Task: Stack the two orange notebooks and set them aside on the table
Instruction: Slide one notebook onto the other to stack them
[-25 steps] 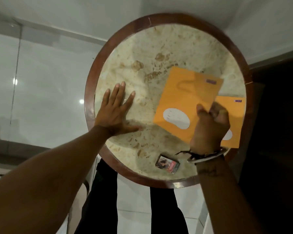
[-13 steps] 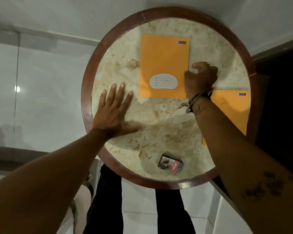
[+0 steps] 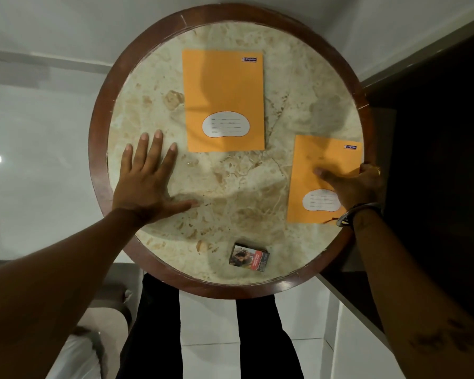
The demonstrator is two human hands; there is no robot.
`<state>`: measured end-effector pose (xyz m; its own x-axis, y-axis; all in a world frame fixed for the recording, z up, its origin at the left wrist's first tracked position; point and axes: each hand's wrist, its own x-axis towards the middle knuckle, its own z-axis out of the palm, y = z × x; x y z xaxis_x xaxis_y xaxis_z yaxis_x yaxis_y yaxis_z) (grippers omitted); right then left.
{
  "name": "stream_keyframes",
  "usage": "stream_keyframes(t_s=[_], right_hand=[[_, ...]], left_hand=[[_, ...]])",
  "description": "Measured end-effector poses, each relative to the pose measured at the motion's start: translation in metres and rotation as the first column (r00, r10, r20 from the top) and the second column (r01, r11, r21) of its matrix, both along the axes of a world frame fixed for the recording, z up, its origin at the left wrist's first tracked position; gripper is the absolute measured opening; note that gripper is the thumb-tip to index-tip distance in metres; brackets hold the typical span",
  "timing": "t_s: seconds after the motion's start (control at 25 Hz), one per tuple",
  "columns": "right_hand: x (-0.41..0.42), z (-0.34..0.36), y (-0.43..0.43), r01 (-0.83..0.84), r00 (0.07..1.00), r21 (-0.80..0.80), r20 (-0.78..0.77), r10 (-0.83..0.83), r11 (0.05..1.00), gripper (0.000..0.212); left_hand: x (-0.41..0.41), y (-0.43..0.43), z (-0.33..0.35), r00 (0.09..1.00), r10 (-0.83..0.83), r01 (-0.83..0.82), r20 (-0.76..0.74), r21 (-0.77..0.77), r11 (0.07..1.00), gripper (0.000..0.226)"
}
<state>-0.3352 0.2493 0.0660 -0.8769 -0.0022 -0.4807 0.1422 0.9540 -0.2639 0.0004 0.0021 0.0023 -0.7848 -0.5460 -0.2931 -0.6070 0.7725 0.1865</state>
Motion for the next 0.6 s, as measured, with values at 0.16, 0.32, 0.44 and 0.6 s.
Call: stream_keyframes(t_s=[0.16, 0.32, 0.44, 0.6], right_hand=[[-0.004, 0.007, 0.006, 0.242, 0.97, -0.269, 0.062, -0.234, 0.932, 0.073], [0.005, 0.042, 0.005, 0.184, 0.964, -0.571, -0.056, -0.261, 0.801, 0.048], [0.007, 0.068, -0.029, 0.398, 0.917, -0.785, 0.332, -0.22, 0.475, 0.027], [0.027, 0.051, -0.131, 0.302, 0.94, -0.797, 0.341, -0.023, 0.523, 0.021]], left_hand=[[-0.002, 0.0, 0.004, 1.0, 0.02, -0.02, -0.005, 0.009, 1.0, 0.132], [-0.003, 0.0, 0.004, 0.999, 0.028, -0.028, -0.014, 0.001, 1.0, 0.132], [-0.002, -0.001, 0.004, 1.0, 0.02, -0.02, -0.021, -0.007, 1.0, 0.132], [-0.004, 0.0, 0.005, 1.0, 0.019, -0.02, -0.024, -0.007, 1.0, 0.133]])
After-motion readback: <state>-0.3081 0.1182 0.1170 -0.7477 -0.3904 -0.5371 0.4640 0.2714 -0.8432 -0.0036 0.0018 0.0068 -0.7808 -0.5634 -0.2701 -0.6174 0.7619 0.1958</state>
